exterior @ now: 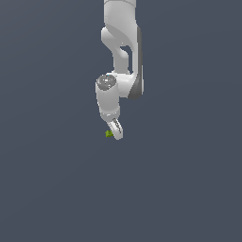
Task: Pick up the object and move it to a goal position.
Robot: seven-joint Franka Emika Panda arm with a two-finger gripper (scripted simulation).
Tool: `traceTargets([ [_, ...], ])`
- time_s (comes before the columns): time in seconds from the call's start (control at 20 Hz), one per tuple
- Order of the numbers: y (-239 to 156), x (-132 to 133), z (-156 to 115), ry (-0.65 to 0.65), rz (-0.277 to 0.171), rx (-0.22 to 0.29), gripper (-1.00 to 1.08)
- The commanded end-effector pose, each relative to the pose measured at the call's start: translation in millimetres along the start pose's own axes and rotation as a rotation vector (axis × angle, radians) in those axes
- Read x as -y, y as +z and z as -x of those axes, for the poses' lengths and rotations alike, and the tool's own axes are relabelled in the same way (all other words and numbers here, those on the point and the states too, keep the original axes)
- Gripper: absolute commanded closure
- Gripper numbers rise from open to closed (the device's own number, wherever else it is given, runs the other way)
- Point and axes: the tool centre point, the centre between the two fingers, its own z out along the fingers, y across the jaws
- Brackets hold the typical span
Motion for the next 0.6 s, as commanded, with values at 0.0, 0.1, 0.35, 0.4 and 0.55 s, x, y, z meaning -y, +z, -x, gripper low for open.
traceTargets([
  [0.0, 4.3, -5.0, -0.7, 0.058, 0.0, -0.003, -0.92],
  [0.1, 7.0, -8.3, -1.2, 0.094, 0.001, -0.005, -0.92],
  [0.35, 11.5, -13.9, -1.9, 0.154, 0.002, -0.009, -0.92],
  [0.4, 12.0, -14.6, -2.0, 0.162, 0.002, -0.009, -0.92],
  [0.55, 12.9, -15.7, -2.2, 0.174, 0.002, -0.01, -0.92],
])
